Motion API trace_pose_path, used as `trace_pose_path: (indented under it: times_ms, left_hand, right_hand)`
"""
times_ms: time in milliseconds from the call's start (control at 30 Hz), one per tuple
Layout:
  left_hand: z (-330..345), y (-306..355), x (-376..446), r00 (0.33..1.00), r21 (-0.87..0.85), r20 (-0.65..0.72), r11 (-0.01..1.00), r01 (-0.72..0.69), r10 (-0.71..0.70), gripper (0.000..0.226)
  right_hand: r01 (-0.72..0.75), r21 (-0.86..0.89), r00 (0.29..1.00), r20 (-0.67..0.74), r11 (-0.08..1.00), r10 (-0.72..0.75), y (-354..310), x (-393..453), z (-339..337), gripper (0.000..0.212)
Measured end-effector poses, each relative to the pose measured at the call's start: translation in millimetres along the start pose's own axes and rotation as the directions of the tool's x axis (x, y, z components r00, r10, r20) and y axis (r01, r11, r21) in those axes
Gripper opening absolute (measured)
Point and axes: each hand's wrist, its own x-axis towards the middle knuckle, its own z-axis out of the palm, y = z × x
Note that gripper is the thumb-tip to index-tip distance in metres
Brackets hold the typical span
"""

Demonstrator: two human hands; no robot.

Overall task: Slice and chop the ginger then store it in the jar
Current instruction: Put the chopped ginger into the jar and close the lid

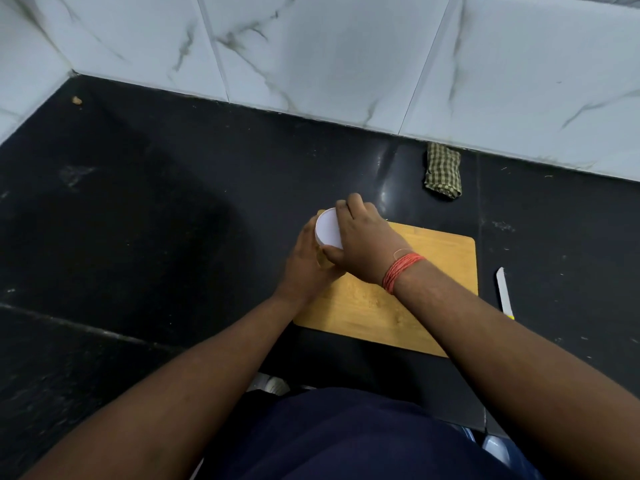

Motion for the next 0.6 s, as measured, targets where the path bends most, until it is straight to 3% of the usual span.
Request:
trace_pose_path:
  times_ms: [133,233,400,500,600]
  left_hand:
    - [-1,-1,1,1.000,-0.003,0.025,1.000,0.000,0.000,0.104]
    - [-3,-3,0,0.997,-0.040,0.069,0.999,0.027,-0.025,0.103]
    - [-8,-16,-17,0.990,-0.177,0.042,0.975,0.137,-0.131,0.112]
    - [-13,-24,-27,0.996,-0.103,-0.069,0.993,0.051,-0.058,0.088]
    - [-15,-21,-31,0.996,-0.087,-0.091,0.996,-0.004,-0.004,0.069]
  right_hand:
    - [-0.031,0.020,0.998,-0.053,0.999,0.032,0,-4,7,0.075]
    - [-0.111,0.195,0.992,-0.032,0.974,0.120,10,-10,9,0.083]
    - [-0.303,0.668,0.938,0.082,0.680,0.336,24,-35,31,0.084]
    - [-0.364,0.763,0.913,0.181,0.534,0.365,27,-47,44,0.073]
    - [-0.362,0.813,0.912,0.207,0.456,0.355,25,-53,53,0.059]
